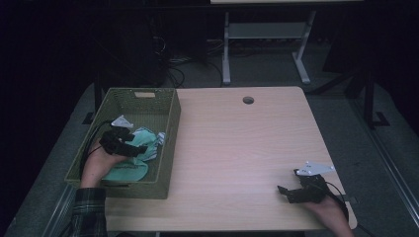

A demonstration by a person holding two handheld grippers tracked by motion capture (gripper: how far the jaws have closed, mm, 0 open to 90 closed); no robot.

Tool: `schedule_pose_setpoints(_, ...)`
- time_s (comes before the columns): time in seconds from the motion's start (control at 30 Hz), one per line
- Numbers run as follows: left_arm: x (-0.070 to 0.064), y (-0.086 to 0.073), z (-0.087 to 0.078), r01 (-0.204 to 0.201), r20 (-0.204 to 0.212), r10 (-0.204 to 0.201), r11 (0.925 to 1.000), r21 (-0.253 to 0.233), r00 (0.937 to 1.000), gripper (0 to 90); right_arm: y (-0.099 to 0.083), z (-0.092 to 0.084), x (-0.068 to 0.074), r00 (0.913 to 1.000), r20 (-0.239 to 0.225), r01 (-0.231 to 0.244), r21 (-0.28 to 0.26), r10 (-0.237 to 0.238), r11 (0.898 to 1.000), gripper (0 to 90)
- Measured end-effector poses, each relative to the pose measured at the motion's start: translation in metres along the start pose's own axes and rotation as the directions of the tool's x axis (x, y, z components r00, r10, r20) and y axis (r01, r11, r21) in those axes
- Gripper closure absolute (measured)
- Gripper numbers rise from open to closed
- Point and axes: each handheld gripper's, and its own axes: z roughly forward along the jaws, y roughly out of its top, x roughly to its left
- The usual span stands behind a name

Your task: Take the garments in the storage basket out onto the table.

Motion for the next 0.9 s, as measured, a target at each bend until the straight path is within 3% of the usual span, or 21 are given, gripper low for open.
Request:
schedule_pose_setpoints(0.13, 0.003, -0.005, 0.007, 0.010, -0.001, -0.010, 0.9997, 0.023, 0.9999, 29.0, 0.000, 0.000, 0.000, 1.0000, 0.000, 0.000, 0.000, 0.000, 1.000, 10.1)
schedule_pose_setpoints(0.4, 0.007, -0.011, 0.014, 0.042, 0.053, -0.044, 0.9985, 0.035, 0.9976, 40.1, 0.000, 0.000, 0.000, 1.0000, 0.000, 0.000, 0.000, 0.000, 1.000, 10.1)
schedule_pose_setpoints(0.73, 0.009, -0.013, 0.014, 0.071, 0.040, -0.074, 0.9960, 0.054, 0.9965, 72.0, 0.000, 0.000, 0.000, 1.0000, -0.001, 0.001, 0.000, -0.001, 1.000, 10.1)
schedule_pose_setpoints(0.9, 0.009, -0.012, 0.011, 0.078, 0.044, -0.080, 0.9955, 0.054, 0.9958, 78.2, 0.000, 0.000, 0.000, 1.0000, -0.001, 0.001, 0.000, -0.001, 1.000, 10.1)
